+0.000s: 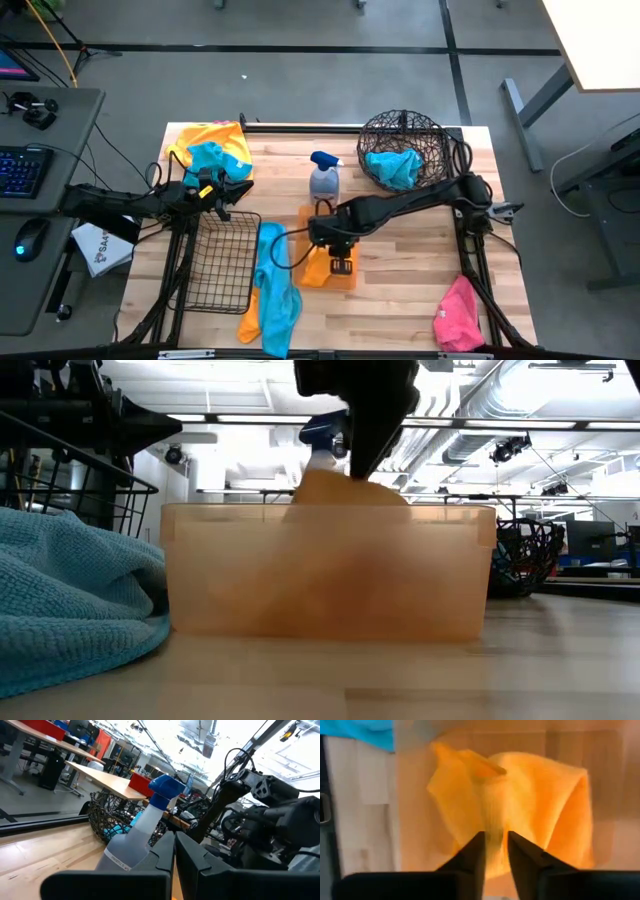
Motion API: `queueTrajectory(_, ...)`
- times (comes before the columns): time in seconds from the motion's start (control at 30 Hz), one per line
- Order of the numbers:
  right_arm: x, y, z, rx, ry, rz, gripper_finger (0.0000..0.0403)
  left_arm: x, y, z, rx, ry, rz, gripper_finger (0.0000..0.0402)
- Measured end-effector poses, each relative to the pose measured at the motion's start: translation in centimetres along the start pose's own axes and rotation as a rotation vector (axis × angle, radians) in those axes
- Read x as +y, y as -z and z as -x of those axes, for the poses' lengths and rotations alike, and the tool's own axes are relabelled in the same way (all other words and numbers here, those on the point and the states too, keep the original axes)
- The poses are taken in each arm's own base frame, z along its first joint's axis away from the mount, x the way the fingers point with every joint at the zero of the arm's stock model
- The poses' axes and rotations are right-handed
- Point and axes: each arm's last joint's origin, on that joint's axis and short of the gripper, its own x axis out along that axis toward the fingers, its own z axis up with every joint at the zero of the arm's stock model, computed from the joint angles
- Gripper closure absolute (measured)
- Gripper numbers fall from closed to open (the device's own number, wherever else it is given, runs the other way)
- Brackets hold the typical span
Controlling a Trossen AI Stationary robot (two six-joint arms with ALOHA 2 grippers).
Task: Sort microfiber towel by color & place in baskets
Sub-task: Put the bottom right yellow towel into the orange bin, then put the top blue towel into the brown woven basket
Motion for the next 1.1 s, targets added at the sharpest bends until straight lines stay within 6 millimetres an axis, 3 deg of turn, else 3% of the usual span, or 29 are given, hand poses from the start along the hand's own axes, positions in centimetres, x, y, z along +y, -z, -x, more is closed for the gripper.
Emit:
queueTrajectory(0.13, 0.1, 0.2, 0.1, 0.029, -0.064, 0.017, 0.0234, 0.0, 0.0, 0.0, 0.001, 0.000, -0.014, 0.0398)
queueTrajectory(0.27, 0.2, 0.2, 0.1, 0.020, -0.064, 0.183, 0.0141, 0.0, -0.1, 0.0, -0.010, 0.002, -0.062, 0.0398)
queueTrajectory(0.4, -1.7, 0.5, 1.7, 0.046, -0.049, 0.230, 0.0085, -0.3, -0.9, 0.0, -0.100, 0.012, 0.056, 0.0398)
queueTrajectory(0.57, -5.1, 1.1, 6.1, -0.014, -0.012, 0.268, 0.0072, -0.5, -2.7, 0.4, -0.314, -0.060, 0.227, 0.0398)
queueTrajectory(0.7, -8.1, 1.4, 10.6, -0.186, 0.027, 0.250, 0.0071, -1.5, -4.5, -0.3, -0.325, -0.079, 0.245, 0.0398)
queueTrajectory(0.8, -10.1, 1.4, 13.4, -0.343, 0.081, 0.212, 0.0071, -3.0, -6.3, -1.6, -0.216, -0.097, 0.180, 0.0398)
queueTrajectory(0.93, -11.9, 1.7, 16.6, -0.509, 0.124, 0.142, 0.0071, -4.4, -9.9, -3.3, -0.013, -0.282, 0.037, 0.0398)
queueTrajectory(1.1, -13.2, 2.4, 18.7, -0.593, 0.145, 0.032, 0.0071, -4.7, -14.7, -3.9, 0.276, -0.538, -0.143, 0.0398)
